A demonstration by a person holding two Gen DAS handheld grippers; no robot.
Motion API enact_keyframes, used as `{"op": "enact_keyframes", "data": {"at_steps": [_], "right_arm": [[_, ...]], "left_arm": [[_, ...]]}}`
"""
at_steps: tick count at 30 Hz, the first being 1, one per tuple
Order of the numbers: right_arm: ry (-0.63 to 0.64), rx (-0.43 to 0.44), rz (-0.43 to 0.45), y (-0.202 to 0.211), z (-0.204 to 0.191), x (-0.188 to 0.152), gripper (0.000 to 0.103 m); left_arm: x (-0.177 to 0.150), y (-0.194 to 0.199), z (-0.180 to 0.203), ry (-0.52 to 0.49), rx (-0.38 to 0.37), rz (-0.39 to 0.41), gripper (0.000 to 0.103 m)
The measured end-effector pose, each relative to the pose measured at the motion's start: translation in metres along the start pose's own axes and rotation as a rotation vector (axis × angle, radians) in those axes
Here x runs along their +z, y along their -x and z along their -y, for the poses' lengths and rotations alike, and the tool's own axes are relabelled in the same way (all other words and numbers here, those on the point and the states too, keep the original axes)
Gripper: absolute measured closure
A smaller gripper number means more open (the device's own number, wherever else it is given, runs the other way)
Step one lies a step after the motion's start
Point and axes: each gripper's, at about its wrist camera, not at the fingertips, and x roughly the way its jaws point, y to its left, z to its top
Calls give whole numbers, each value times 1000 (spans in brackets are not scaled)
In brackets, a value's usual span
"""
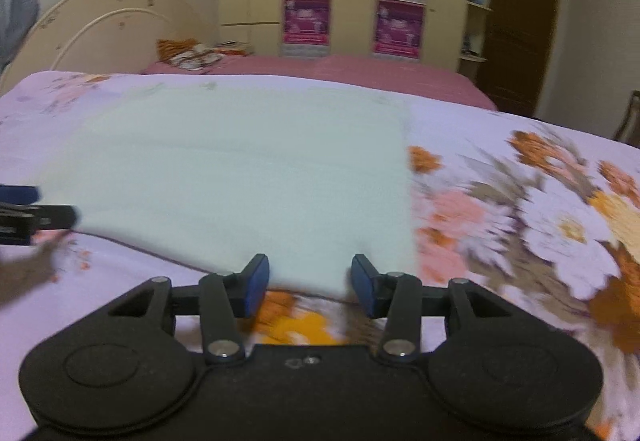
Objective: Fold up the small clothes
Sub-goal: 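Grasp the sweater's hem end with both grippers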
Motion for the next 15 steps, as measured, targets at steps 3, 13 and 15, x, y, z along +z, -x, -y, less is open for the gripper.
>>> {"op": "enact_keyframes", "data": {"at_steps": [3,13,15], "right_arm": [[-12,-1,3,1,8,-6,59],[-57,-26,-4,6,13,-3,61],[-51,-30,-17,1,17,-8,60]], "left_arm": [[-3,1,0,-18,6,-4,19],[-5,1,-10,36,1,-25,19],[-5,1,-9,29,5,-28,19]]}}
